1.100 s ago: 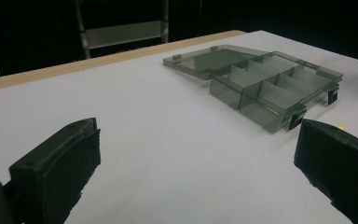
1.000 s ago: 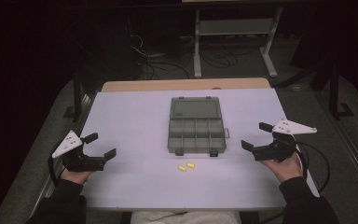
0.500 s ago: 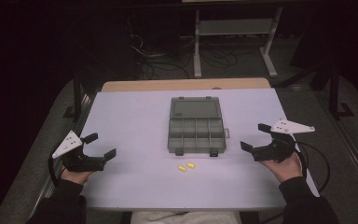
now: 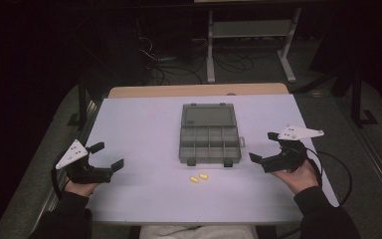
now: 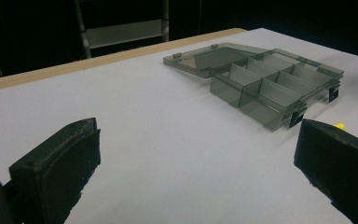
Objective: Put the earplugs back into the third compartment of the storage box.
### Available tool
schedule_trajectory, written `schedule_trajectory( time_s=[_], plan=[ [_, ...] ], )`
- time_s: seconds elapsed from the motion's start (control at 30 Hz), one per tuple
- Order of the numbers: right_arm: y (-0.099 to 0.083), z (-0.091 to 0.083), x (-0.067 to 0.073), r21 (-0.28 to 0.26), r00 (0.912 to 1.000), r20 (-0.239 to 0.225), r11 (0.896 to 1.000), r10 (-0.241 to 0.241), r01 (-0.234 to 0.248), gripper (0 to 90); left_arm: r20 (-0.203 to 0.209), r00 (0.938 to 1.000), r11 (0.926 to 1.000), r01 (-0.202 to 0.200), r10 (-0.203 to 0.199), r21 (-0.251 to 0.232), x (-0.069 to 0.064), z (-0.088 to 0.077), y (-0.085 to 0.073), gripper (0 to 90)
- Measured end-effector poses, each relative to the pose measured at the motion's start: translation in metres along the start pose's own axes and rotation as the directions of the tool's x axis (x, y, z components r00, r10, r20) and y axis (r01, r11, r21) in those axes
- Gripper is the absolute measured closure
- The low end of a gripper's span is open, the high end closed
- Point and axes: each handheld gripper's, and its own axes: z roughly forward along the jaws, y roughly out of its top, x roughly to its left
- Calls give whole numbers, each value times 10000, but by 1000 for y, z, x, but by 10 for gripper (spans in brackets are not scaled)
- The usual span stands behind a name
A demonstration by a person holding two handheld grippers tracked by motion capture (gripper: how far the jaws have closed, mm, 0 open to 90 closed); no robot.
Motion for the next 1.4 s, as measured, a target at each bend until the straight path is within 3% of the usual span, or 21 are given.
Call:
schedule_trajectory(
  time_s=[0.5,0.9,1.4],
  plan=[
    [10,9,8,332,9987,-346,9987,-371,383,0,-24,10000,10000,-17,17,30,0,0,0,0],
    [23,24,22,783,9942,-849,9943,-663,729,0,-58,10000,10000,-16,16,34,0,0,0,0],
    [38,53,48,1497,9775,-1821,9796,-1060,1341,0,-72,10000,10000,-17,17,33,0,0,0,0]
  ],
)
